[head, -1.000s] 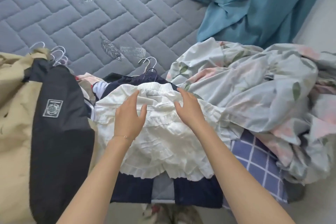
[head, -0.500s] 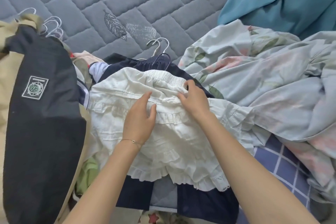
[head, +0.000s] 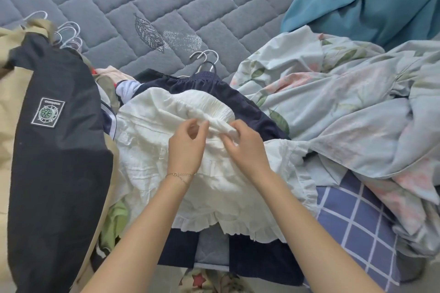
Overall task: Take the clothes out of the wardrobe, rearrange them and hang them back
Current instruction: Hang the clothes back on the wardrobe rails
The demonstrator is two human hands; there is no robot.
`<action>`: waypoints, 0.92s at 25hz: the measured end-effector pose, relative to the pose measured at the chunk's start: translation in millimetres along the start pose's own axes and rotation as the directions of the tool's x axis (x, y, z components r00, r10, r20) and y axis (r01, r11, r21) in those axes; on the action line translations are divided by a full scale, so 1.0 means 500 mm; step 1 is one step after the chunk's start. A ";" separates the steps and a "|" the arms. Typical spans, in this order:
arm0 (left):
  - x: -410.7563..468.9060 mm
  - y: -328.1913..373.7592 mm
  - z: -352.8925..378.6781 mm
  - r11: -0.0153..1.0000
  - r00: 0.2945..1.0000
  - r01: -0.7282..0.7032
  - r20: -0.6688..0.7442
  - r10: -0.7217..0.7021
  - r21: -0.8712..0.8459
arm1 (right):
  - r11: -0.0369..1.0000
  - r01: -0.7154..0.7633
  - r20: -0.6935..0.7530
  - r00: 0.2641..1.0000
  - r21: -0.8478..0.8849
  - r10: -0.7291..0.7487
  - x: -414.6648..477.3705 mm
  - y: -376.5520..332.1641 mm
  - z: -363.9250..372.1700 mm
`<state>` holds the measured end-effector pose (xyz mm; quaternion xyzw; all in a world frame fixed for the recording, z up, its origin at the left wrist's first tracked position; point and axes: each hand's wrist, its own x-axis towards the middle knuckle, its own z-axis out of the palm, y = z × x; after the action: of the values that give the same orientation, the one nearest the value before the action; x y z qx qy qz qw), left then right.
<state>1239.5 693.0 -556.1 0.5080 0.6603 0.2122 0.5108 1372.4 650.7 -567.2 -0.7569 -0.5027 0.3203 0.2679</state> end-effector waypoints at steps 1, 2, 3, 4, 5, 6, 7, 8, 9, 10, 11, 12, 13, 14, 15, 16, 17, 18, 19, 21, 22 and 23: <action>0.003 0.005 -0.001 0.998 0.998 0.046 -0.029 -0.047 -0.050 | 0.997 0.044 -0.020 0.999 0.059 -0.043 -0.023 -0.013 0.002; 0.007 0.006 -0.004 0.991 0.994 0.084 -0.059 -0.091 -0.100 | 0.991 0.076 -0.020 0.997 0.113 -0.074 -0.044 -0.024 0.005; 0.009 0.004 -0.009 0.984 0.989 0.107 -0.090 -0.120 -0.142 | 0.982 0.080 0.005 0.997 0.171 -0.082 -0.062 -0.032 0.009; 0.011 -0.001 -0.013 0.979 0.983 0.115 -0.120 -0.136 -0.169 | 0.972 0.055 0.051 0.996 0.227 -0.068 -0.074 -0.034 0.011; 0.011 -0.007 -0.017 0.976 0.980 0.116 -0.141 -0.144 -0.187 | 0.960 0.017 0.100 0.994 0.278 -0.046 -0.078 -0.031 0.011; 0.008 -0.014 -0.019 0.972 0.977 0.119 -0.149 -0.151 -0.203 | 0.945 -0.020 0.127 0.992 0.327 -0.024 -0.074 -0.024 0.008; 0.003 -0.022 -0.019 0.968 0.976 0.129 -0.147 -0.163 -0.213 | 0.931 -0.041 0.114 0.993 0.362 0.000 -0.063 -0.015 0.004; -0.002 -0.029 -0.017 0.967 0.974 0.146 -0.142 -0.177 -0.207 | 0.927 -0.054 0.073 0.997 0.371 0.029 -0.044 -0.003 0.001; -0.008 -0.038 -0.013 0.969 0.971 0.163 -0.142 -0.190 -0.184 | 0.940 -0.069 0.030 0.998 0.335 0.062 -0.017 0.010 0.000; -0.014 -0.046 -0.007 0.973 0.970 0.172 -0.147 -0.195 -0.156 | 0.961 -0.094 0.016 0.996 0.261 0.093 0.013 0.022 0.001; -0.019 -0.055 -0.001 0.975 0.969 0.172 -0.155 -0.193 -0.141 | 0.980 -0.119 0.036 0.993 0.160 0.115 0.044 0.034 0.004; -0.022 -0.062 0.006 0.975 0.968 0.168 -0.164 -0.191 -0.143 | 0.990 -0.132 0.078 0.989 0.043 0.129 0.075 0.046 0.010; -0.024 -0.069 0.011 0.974 0.966 0.166 -0.172 -0.192 -0.153 | 0.989 -0.124 0.116 0.984 -0.084 0.134 0.104 0.057 0.017; -0.024 -0.075 0.014 0.974 0.965 0.166 -0.177 -0.193 -0.158 | 0.973 -0.105 0.144 0.980 -0.203 0.136 0.128 0.067 0.025; -0.023 -0.080 0.016 0.974 0.965 0.163 -0.178 -0.190 -0.157 | 0.949 -0.088 0.167 0.975 -0.303 0.144 0.147 0.077 0.032; -0.022 -0.083 0.017 0.975 0.966 0.159 -0.178 -0.186 -0.155 | 0.921 -0.077 0.189 0.969 -0.382 0.160 0.161 0.086 0.039; -0.020 -0.086 0.018 0.976 0.968 0.151 -0.178 -0.178 -0.156 | 0.893 -0.066 0.206 0.963 -0.445 0.175 0.172 0.092 0.046; -0.020 -0.089 0.017 0.977 0.970 0.143 -0.176 -0.170 -0.159 | 0.865 -0.057 0.207 0.961 -0.499 0.182 0.179 0.097 0.051; -0.019 -0.092 0.017 0.977 0.971 0.136 -0.174 -0.164 -0.163 | 0.843 -0.054 0.186 0.966 -0.536 0.181 0.185 0.100 0.055; -0.020 -0.098 0.014 0.976 0.972 0.137 -0.170 -0.165 -0.167 | 0.849 -0.084 0.106 0.981 -0.522 0.163 0.192 0.104 0.055; -0.022 -0.101 0.012 0.976 0.971 0.140 -0.169 -0.168 -0.168 | 0.878 -0.105 0.066 0.986 -0.467 0.154 0.194 0.102 0.052; -0.026 -0.103 0.009 0.976 0.971 0.139 -0.169 -0.168 -0.168 | 0.914 -0.121 0.034 0.989 -0.388 0.146 0.193 0.099 0.048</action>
<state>1219.7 660.3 -593.1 0.3924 0.7232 0.2683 0.5009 1411.5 725.0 -639.6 -0.8169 -0.5110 0.2565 0.0757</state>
